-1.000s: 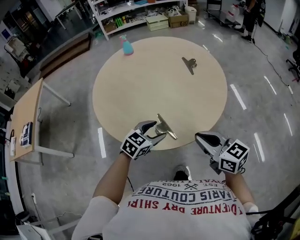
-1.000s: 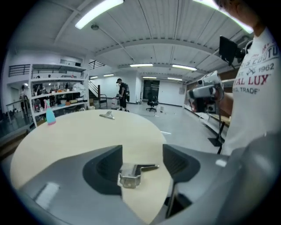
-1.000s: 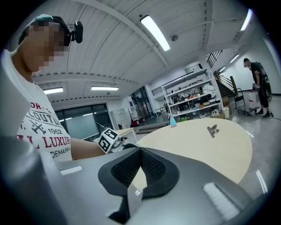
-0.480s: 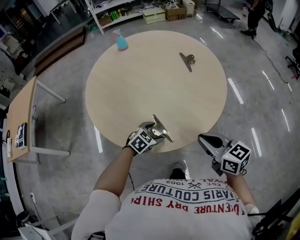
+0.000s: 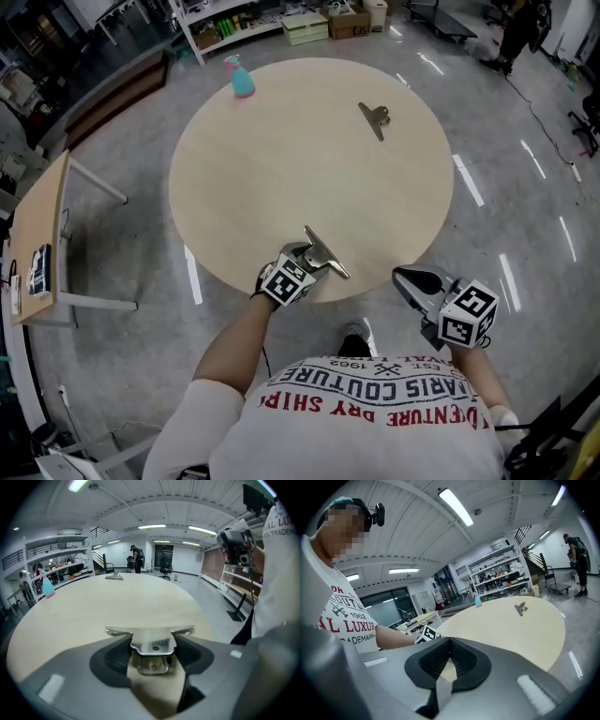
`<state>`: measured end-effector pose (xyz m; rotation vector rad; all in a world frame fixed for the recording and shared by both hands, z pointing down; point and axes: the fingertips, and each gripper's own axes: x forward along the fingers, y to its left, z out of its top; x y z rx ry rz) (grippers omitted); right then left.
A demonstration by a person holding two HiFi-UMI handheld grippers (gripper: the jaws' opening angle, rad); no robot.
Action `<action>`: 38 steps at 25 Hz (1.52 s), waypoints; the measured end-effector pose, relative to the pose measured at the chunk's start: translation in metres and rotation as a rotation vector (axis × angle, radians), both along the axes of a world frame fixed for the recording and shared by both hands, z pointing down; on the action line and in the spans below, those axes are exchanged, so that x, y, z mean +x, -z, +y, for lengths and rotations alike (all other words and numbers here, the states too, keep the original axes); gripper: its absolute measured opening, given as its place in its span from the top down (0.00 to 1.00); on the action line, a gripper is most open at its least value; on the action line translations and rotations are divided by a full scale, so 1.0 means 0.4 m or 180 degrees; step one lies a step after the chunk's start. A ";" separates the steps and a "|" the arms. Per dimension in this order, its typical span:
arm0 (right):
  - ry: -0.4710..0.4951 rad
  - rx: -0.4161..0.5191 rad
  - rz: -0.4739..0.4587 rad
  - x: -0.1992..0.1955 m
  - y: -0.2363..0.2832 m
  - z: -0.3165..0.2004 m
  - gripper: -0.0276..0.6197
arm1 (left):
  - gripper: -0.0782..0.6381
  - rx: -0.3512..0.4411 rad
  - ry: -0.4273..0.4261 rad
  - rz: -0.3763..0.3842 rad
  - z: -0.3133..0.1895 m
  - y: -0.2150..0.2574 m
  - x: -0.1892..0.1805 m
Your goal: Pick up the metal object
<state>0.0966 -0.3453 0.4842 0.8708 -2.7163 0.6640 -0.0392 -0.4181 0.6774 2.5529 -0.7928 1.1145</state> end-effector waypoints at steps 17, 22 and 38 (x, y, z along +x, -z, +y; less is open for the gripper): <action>0.0071 0.0484 -0.0062 -0.113 0.127 0.025 0.96 | 0.50 0.0767 0.0501 0.1114 0.207 0.605 -0.041; 0.0079 0.0576 -0.0070 -0.127 0.144 0.038 0.95 | 0.50 0.0985 0.0421 0.1198 0.246 0.667 -0.047; 0.0013 0.0626 -0.0001 -0.131 0.165 0.048 0.96 | 0.50 0.0971 0.0364 0.1248 0.258 0.665 -0.045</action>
